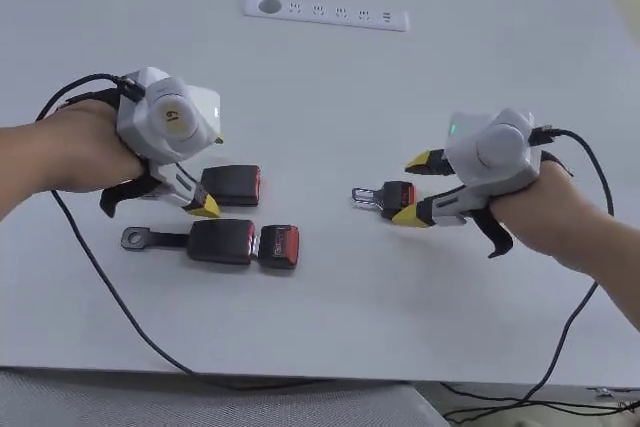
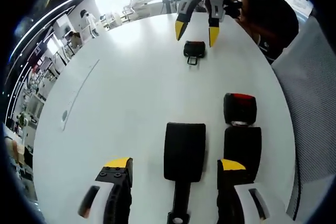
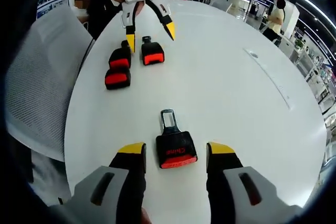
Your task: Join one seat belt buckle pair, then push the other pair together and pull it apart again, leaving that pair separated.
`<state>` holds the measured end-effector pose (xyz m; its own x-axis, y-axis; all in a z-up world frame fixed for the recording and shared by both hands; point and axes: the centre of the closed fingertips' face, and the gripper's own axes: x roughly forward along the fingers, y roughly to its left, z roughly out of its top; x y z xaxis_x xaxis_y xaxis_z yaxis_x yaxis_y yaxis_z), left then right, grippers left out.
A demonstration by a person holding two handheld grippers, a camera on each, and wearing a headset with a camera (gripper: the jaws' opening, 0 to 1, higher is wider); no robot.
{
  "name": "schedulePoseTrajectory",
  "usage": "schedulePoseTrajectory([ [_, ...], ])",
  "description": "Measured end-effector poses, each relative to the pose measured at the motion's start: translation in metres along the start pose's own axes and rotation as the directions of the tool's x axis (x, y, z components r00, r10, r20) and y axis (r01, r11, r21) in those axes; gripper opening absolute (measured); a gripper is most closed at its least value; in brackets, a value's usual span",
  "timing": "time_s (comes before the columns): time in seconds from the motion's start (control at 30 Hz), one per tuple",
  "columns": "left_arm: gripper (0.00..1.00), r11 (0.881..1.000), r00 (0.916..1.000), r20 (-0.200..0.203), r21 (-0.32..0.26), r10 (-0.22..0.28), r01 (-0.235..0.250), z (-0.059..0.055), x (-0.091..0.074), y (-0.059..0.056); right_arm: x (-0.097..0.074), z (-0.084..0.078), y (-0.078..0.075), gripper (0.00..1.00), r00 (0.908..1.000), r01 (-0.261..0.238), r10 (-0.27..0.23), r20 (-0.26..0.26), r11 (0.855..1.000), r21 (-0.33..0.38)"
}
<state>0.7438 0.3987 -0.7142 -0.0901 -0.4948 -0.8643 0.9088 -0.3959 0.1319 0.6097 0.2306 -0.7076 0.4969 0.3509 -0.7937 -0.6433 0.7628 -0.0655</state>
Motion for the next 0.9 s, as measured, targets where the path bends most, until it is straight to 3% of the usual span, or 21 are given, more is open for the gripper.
schedulePoseTrajectory([
  [0.1, 0.73, 0.995, 0.9976, 0.049, -0.087, 0.049, -0.044, 0.002, -0.016, 0.001, -0.007, 0.005, 0.007, 0.5, 0.9994, 0.012, -0.013, 0.033, 0.999, 0.044],
  [0.23, 0.82, 0.985, 0.9918, 0.065, -0.144, 0.11, -0.1, -0.009, -0.038, -0.003, -0.016, 0.007, 0.02, 0.58, 0.9976, 0.032, -0.037, 0.058, 0.996, 0.085],
  [0.37, 0.87, 0.975, 0.9886, 0.075, -0.188, 0.131, -0.115, -0.023, -0.058, -0.018, -0.024, 0.006, 0.029, 0.67, 0.9959, 0.054, -0.061, 0.067, 0.993, 0.102],
  [0.47, 0.92, 0.959, 0.9881, 0.066, -0.258, 0.139, -0.118, -0.042, -0.073, -0.037, -0.033, 0.002, 0.036, 0.73, 0.9932, 0.075, -0.087, 0.077, 0.987, 0.143],
  [0.57, 0.96, 0.95, 0.9848, 0.076, -0.285, 0.156, -0.129, -0.052, -0.084, -0.048, -0.04, -0.002, 0.041, 0.77, 0.9903, 0.102, -0.117, 0.075, 0.98, 0.173],
  [0.73, 1.0, 0.936, 0.983, 0.078, -0.327, 0.166, -0.133, -0.063, -0.095, -0.061, -0.052, -0.008, 0.051, 0.85, 0.9841, 0.145, -0.162, 0.073, 0.97, 0.197],
  [0.9, 1.0, 0.909, 0.9736, 0.09, -0.384, 0.21, -0.161, -0.07, -0.107, -0.068, -0.057, -0.012, 0.057, 0.97, 0.978, 0.171, -0.193, 0.078, 0.959, 0.225],
])
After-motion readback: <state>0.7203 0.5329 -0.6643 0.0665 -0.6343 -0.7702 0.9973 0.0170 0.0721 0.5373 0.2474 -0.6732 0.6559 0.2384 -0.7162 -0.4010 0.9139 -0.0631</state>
